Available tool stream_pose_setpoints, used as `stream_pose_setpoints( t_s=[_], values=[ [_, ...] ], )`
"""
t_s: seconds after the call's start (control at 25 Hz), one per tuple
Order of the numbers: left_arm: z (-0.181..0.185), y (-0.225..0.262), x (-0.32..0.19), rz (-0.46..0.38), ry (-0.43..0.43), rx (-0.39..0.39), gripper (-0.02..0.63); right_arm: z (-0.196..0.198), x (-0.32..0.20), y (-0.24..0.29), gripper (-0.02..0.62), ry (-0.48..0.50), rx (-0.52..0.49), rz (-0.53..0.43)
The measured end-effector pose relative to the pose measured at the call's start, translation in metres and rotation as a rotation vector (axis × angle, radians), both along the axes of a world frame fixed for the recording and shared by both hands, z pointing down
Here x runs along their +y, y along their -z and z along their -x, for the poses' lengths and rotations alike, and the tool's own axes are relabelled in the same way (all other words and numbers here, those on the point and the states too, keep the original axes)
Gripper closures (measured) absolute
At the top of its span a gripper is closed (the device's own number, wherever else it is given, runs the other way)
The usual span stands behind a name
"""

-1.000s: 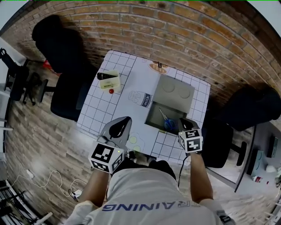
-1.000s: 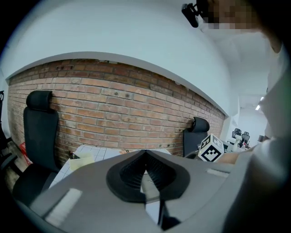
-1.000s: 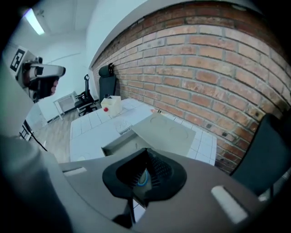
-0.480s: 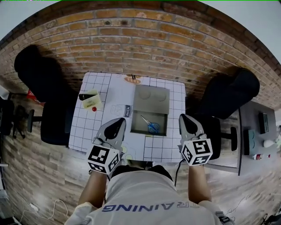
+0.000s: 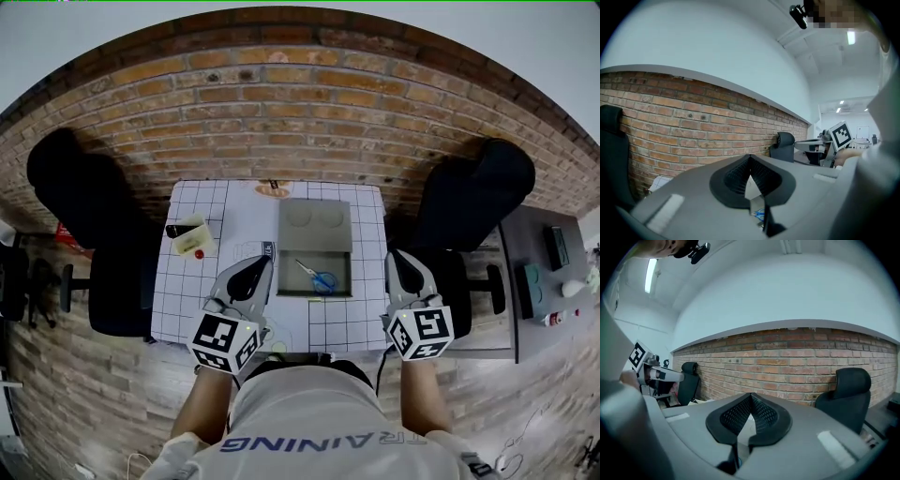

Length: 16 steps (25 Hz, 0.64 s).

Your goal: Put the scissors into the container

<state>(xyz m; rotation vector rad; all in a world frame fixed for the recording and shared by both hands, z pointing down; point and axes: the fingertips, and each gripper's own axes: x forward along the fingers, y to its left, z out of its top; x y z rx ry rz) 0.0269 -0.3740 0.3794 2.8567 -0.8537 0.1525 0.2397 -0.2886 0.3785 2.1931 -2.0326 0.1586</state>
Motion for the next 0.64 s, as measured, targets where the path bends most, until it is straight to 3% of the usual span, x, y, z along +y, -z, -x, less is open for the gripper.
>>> stream_pose_setpoints(
  t_s=[0.64],
  values=[
    [0.004, 0.005, 0.003, -0.023, -0.015, 0.02, 0.609, 0.017, -0.001, 0.003, 0.58, 0.032, 0.039, 0.012]
  ],
)
